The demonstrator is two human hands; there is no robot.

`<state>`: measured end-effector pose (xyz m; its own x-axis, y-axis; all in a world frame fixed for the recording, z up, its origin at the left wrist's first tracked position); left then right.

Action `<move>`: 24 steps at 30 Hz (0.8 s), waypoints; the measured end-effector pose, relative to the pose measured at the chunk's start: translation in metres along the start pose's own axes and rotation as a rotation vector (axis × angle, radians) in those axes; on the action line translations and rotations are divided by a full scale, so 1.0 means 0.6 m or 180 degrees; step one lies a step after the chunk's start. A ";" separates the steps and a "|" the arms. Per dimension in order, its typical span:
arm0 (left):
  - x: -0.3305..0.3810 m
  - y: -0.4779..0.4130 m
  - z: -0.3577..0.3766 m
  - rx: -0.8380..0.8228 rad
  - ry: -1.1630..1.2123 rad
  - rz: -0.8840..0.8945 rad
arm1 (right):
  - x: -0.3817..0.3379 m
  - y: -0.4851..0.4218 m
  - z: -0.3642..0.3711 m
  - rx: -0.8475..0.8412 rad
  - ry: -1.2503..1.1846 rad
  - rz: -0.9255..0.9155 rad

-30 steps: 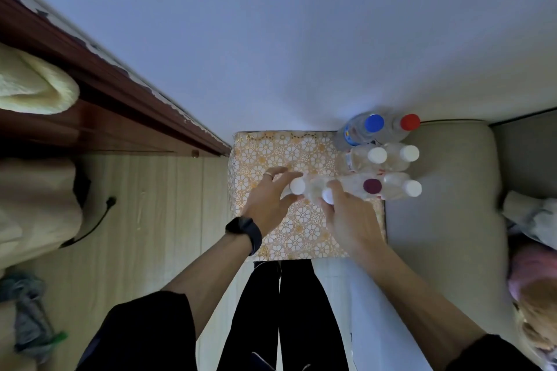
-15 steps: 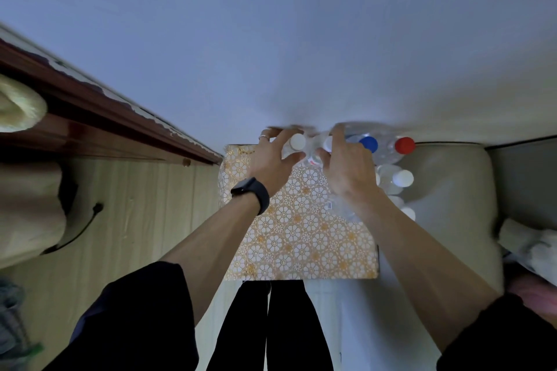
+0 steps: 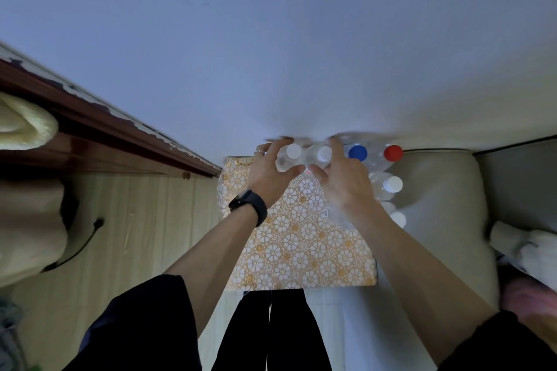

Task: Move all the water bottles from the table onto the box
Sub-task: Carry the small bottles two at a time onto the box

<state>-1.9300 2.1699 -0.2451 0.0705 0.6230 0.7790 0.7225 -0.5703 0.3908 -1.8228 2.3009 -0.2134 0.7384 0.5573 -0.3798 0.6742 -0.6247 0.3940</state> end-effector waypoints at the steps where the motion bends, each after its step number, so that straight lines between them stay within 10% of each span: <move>1: 0.004 0.009 -0.004 -0.0019 0.0092 -0.0017 | 0.001 0.015 -0.008 0.0076 -0.0077 -0.0012; 11: 0.052 0.216 -0.092 -0.0295 -0.0324 -0.0179 | 0.002 0.281 -0.088 0.0190 -0.1534 0.0176; 24: 0.065 0.451 -0.327 0.0631 -0.0805 -0.0122 | -0.172 0.431 -0.184 0.0127 -0.0703 -0.1070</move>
<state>-1.8671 1.9347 -0.0129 0.1913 0.7695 0.6093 0.8461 -0.4440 0.2950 -1.7227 2.1422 0.0201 0.4525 0.6059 -0.6543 0.8730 -0.4508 0.1862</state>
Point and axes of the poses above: each hand's wrist, its own y-axis away from the middle knuckle, its own z-axis out of the palm, x = y × z, the point moved 9 cm from there along -y, towards the middle knuckle, and after that the axes turned 4 degrees about -y, right-handed, at the moved point
